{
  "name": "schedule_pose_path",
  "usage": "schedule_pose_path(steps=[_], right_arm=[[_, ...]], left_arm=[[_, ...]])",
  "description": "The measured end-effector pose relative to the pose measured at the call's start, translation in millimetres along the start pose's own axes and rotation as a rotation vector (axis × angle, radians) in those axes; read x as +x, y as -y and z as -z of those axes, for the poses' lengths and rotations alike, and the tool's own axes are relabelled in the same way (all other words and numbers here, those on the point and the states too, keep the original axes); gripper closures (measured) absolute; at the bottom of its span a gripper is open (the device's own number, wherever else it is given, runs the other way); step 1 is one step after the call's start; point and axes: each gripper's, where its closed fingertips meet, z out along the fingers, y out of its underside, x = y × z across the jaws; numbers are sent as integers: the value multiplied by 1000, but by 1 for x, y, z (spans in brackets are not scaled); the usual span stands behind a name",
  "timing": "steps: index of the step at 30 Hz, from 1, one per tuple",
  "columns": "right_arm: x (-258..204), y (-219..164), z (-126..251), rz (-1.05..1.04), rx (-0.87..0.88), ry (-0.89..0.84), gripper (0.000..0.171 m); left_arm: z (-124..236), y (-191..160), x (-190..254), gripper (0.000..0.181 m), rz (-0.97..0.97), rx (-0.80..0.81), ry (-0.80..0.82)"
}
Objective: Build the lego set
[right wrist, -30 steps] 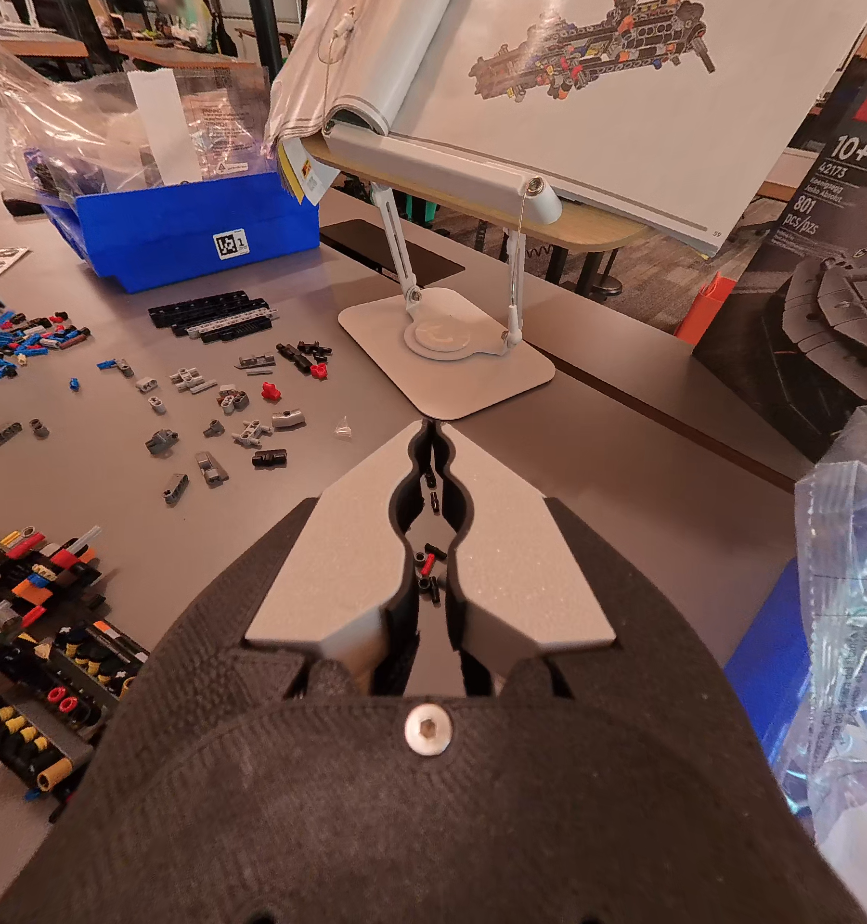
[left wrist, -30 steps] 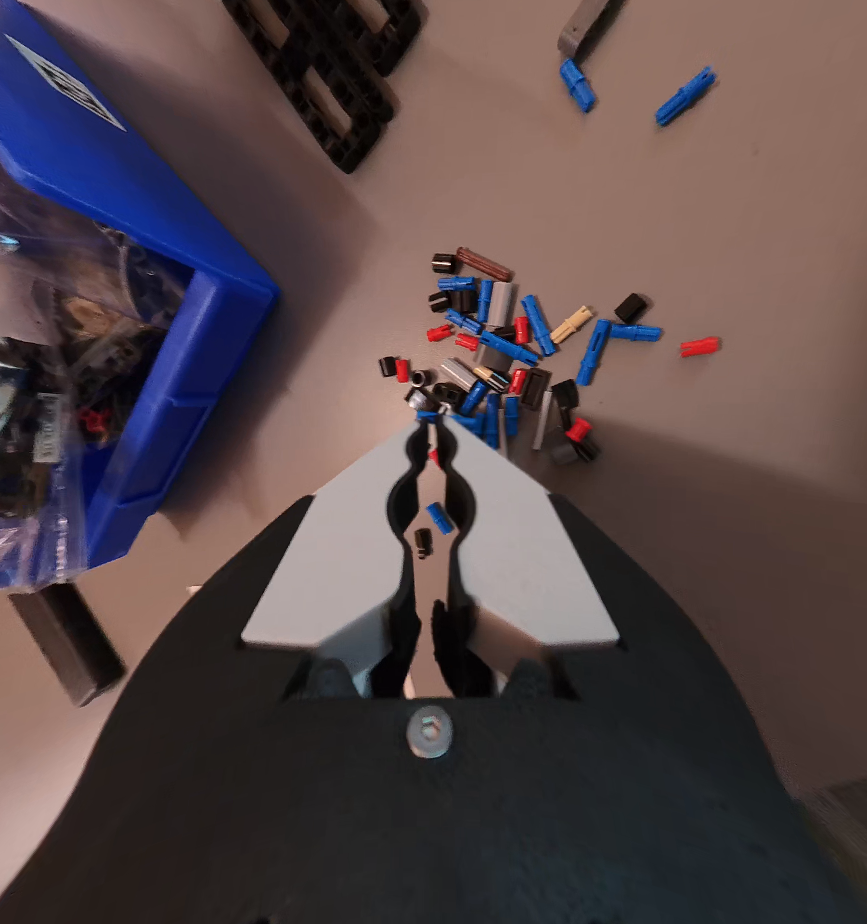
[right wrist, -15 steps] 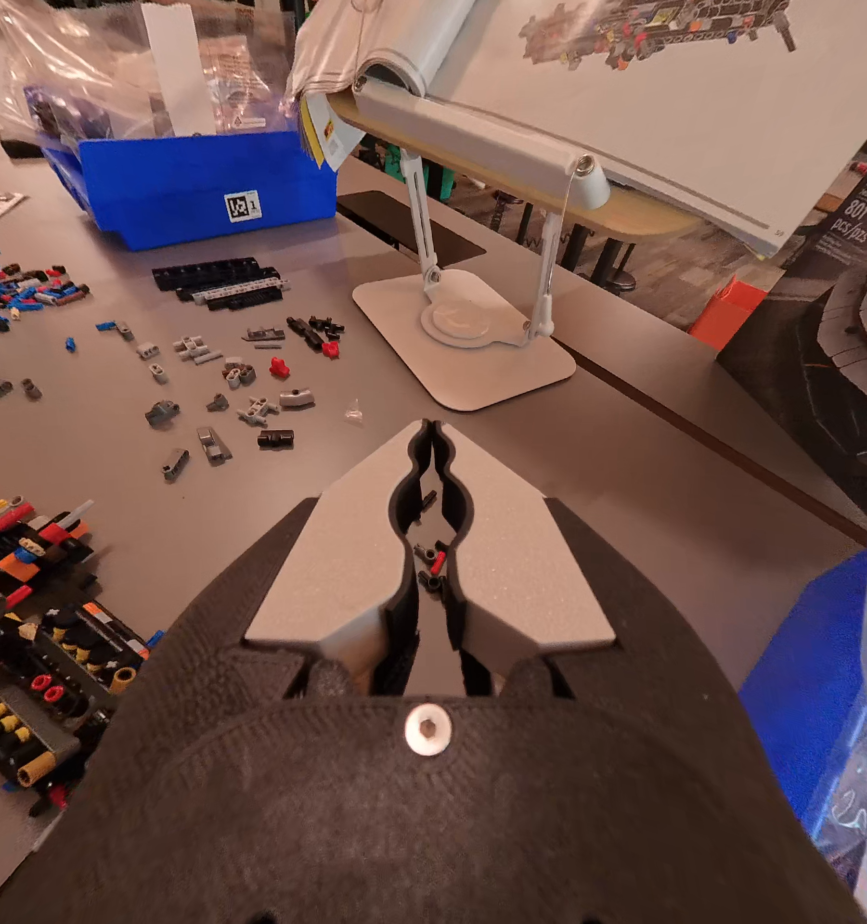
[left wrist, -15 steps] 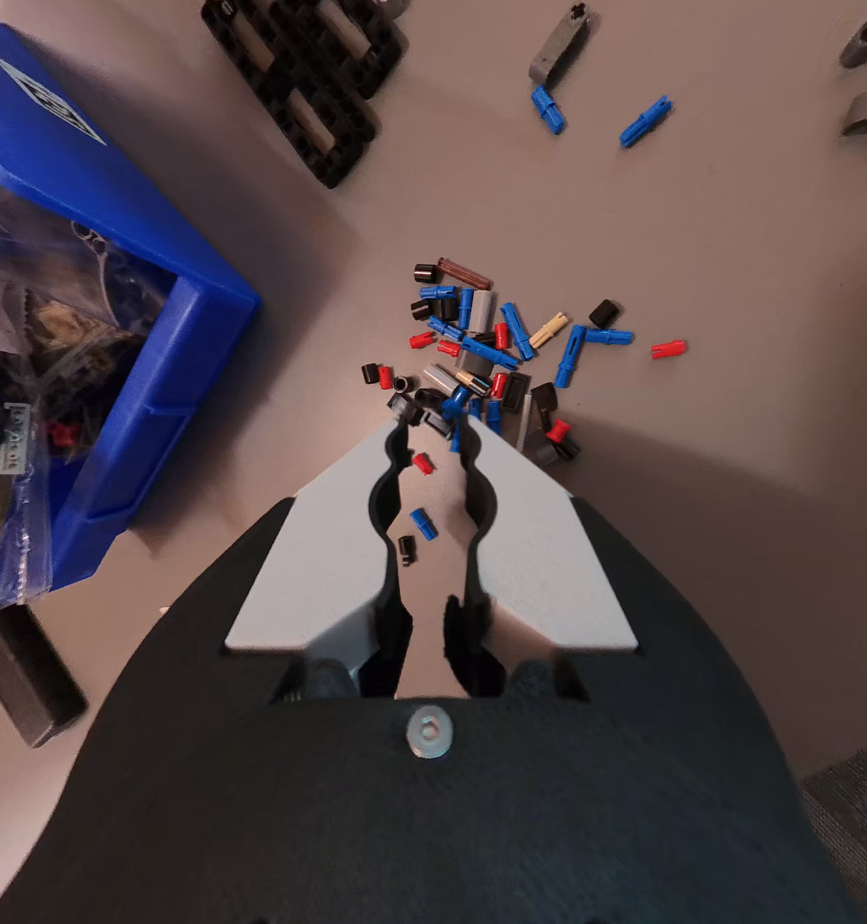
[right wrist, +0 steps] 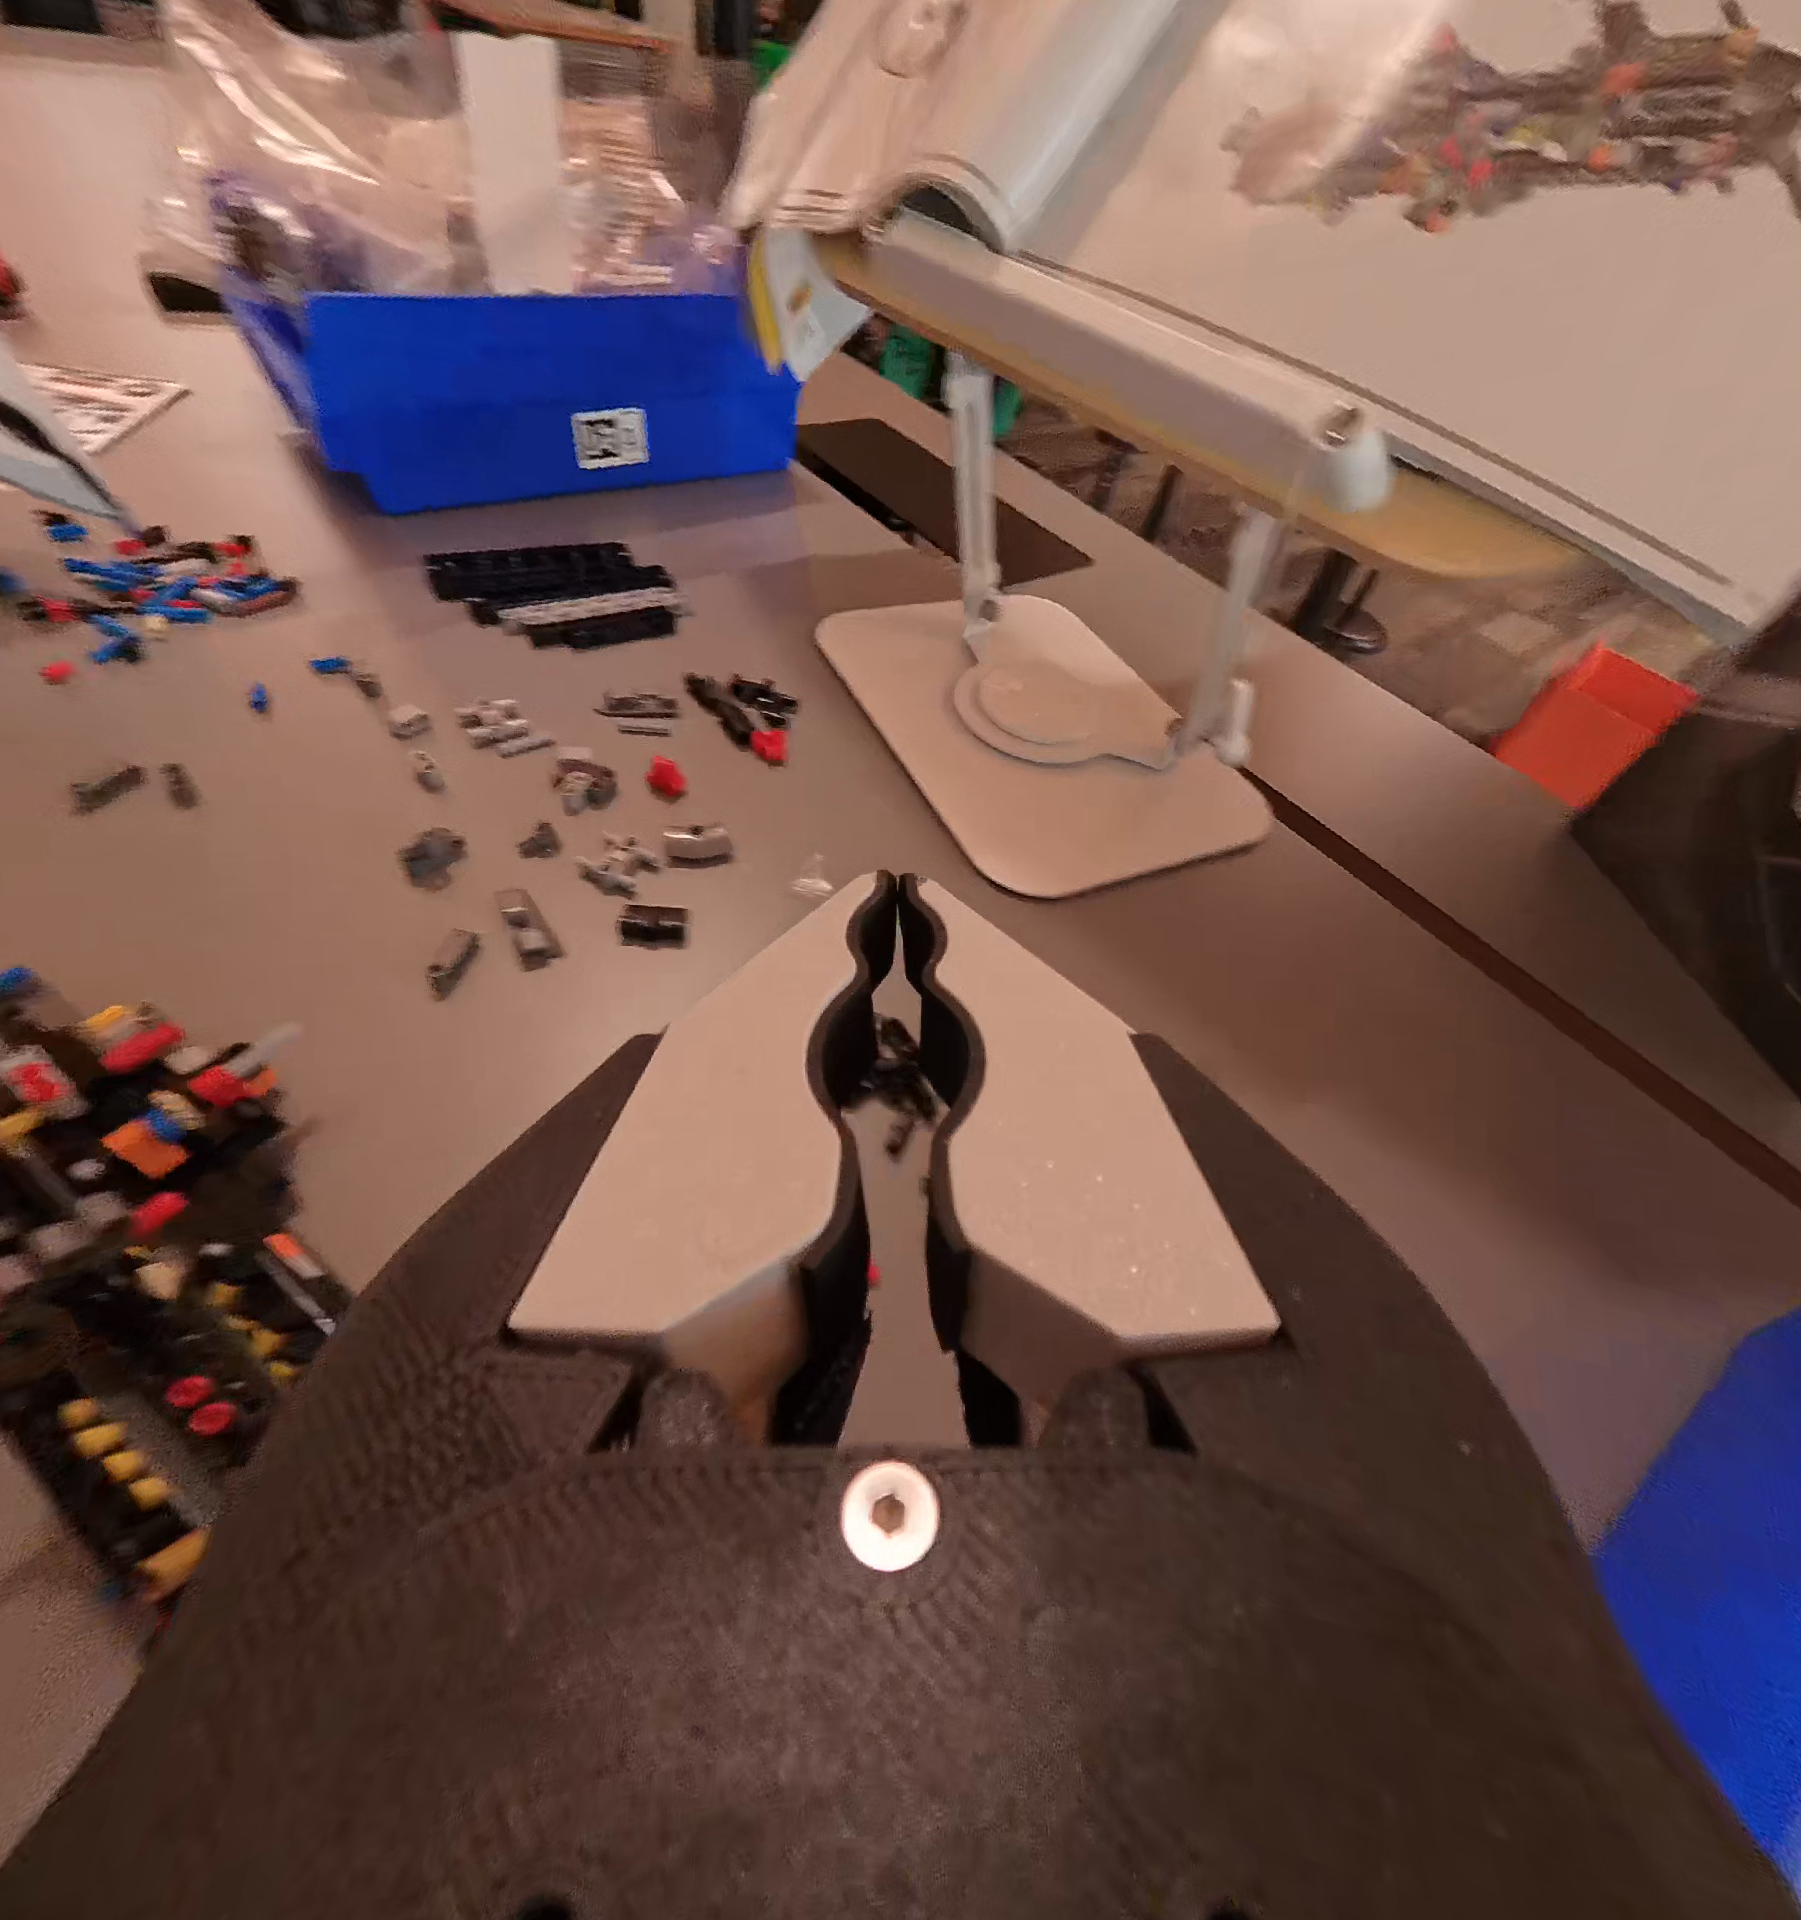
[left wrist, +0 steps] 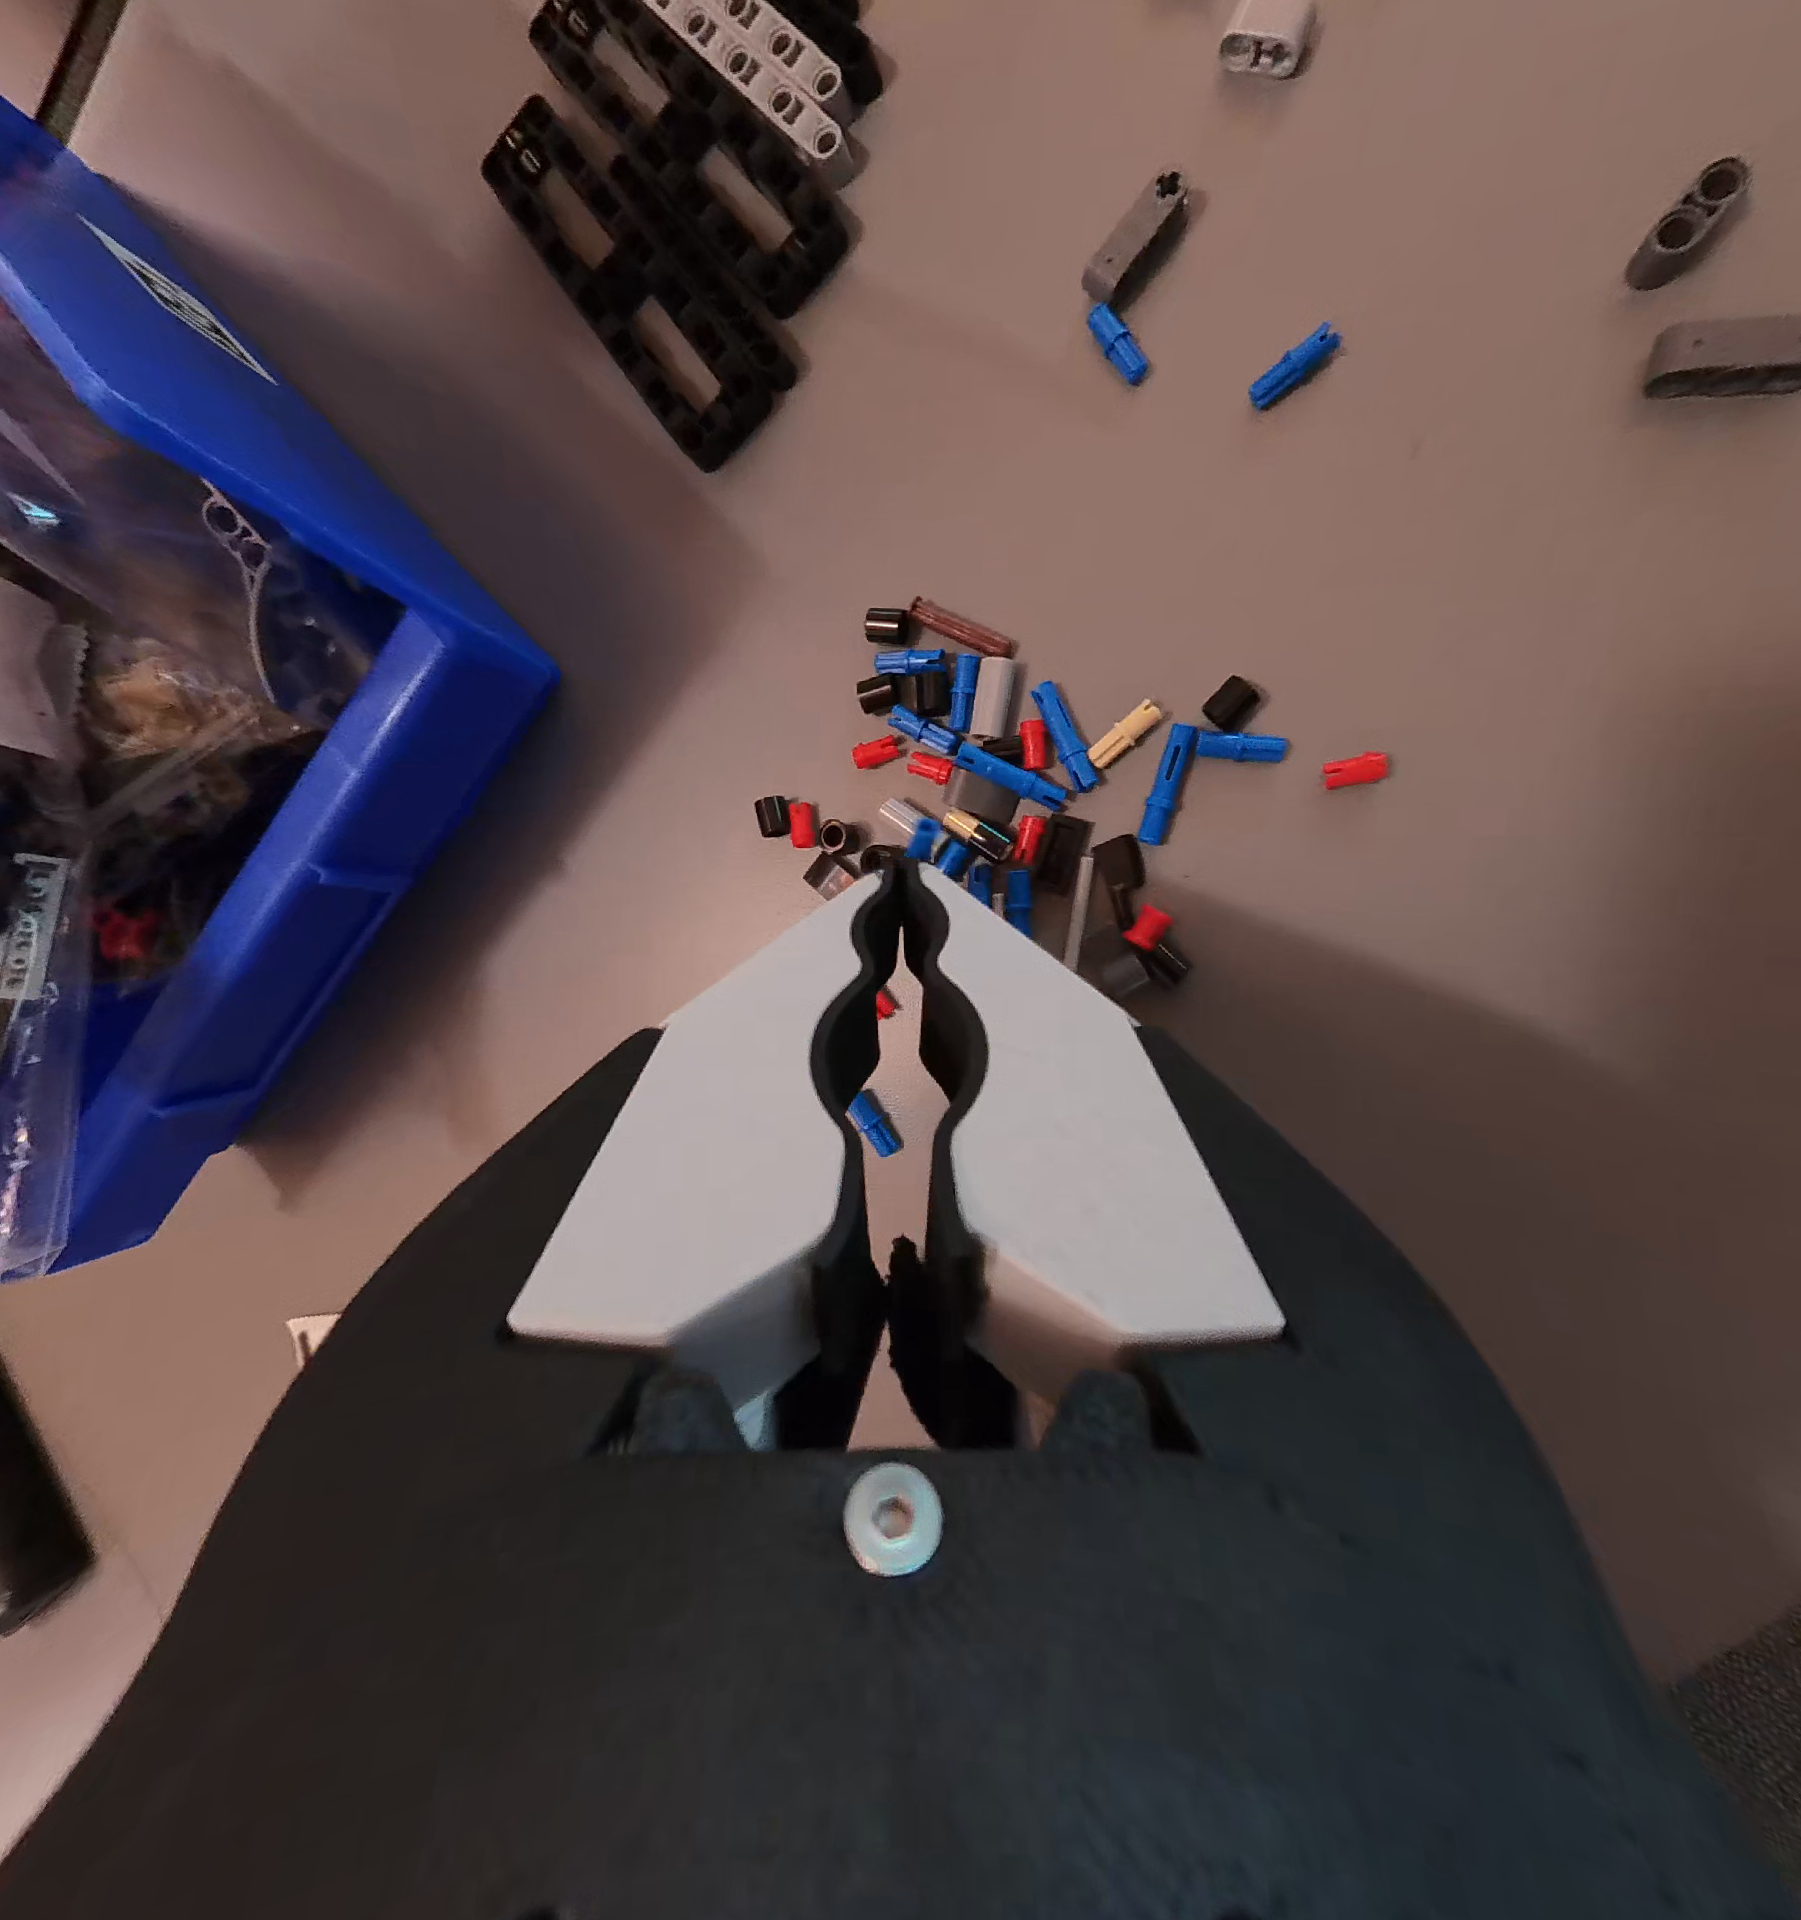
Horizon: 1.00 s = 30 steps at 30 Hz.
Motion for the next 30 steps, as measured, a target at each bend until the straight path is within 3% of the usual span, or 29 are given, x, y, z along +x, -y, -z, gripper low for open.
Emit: schedule_pose_path(steps=[1, 4, 7, 14, 20, 23, 30], right_arm=[[-13, 6, -2, 8, -4, 49, 171], [-68, 32, -9, 47, -44, 247, 170], [-125, 64, -29, 76, -91, 429, 156], [-246, 99, -121, 244, -239, 705, 147], [-317, 74, -197, 427, -336, 793, 140], [-331, 61, -228, 541, -355, 770, 142], [-346, 39, -258, 590, -410, 823, 161]], left_arm=[[0, 1, 2, 181, 8, 11, -13], [2, 9, 3, 181, 46, 91, -37], [4, 13, 7, 181, 71, 150, -71], [11, 17, 13, 181, 71, 234, -108], [11, 22, 17, 181, 29, 294, -142], [12, 26, 17, 181, 3, 320, -149], [16, 22, 10, 181, -25, 346, -139]])
